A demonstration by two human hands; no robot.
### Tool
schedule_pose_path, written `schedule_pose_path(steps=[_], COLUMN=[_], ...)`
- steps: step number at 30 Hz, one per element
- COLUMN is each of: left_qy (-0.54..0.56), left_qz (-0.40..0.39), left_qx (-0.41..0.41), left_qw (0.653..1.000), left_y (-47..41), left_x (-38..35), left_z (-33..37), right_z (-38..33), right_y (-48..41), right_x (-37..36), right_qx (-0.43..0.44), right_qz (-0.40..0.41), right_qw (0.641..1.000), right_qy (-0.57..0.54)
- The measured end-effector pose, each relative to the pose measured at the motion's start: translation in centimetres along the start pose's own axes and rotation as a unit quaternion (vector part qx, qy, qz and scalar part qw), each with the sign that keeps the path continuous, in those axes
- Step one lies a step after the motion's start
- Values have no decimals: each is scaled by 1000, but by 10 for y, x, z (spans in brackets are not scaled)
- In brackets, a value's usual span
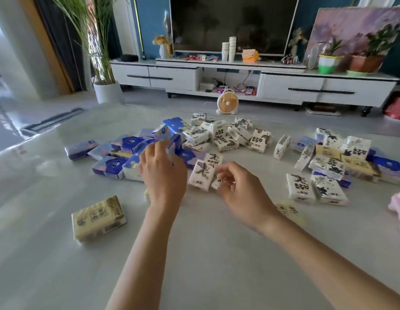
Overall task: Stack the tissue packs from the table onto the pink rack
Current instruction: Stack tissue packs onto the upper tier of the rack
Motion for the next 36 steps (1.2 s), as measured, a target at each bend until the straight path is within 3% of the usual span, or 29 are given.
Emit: schedule_pose_path(steps=[4,9,14,20,24,27,30,33,36], left_qy=[-51,-83,-31,33,70,105,189,345,547], left_qz=[-29,-47,60,153,203,235,255,185,-28], left_qx=[94,135,164,131,82,51,-3,-4,135], left_qw=[994,986,984,979,973,965,948,920,826], left_y=[-23,-17,-14,-12,-10,-10,-7,-3,11], left_x=[8,-5,-5,-4,-3,-2,1,3,1], left_z=[-44,-60,-58,-51,-45,-42,-28,-4,31], right_z=[-9,-6,4,12,11,-5,-38,-61,-61], right_y=[-53,-121,-150,-149,-147,-149,-141,-102,-45], right_x=[-38,-80,-106,-112,-107,-89,-59,-24,18], right_qx=[34,29,3,72,81,108,140,168,183], right_qz=[-33,-120,-230,-179,-152,-56,13,-22,-51], right_qw=[996,974,935,931,958,991,989,984,981], right_qy=[76,192,270,311,229,59,-52,-47,39])
Point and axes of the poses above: each hand's wrist, its own y-axis away from the middle knuckle, its own x-axis out of the back of the hand, z = x × y, the point moved 4 cm from there along -y, towards the middle knuckle, and after that the axes turned 1 degree about z, right-handed, at the moved point
